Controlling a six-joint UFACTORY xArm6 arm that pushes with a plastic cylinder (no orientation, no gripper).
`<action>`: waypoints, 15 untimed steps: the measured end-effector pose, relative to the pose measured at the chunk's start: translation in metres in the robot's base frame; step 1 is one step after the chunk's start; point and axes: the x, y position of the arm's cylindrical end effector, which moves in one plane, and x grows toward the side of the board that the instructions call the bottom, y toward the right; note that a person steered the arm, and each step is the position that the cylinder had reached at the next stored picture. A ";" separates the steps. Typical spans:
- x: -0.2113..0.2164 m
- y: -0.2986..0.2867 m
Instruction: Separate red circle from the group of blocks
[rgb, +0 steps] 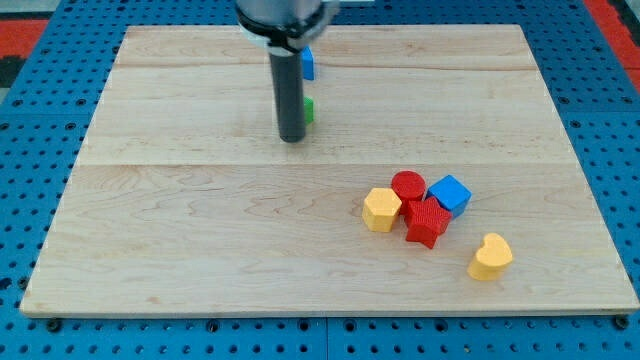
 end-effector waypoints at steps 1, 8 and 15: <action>0.008 0.102; 0.048 0.051; 0.055 0.226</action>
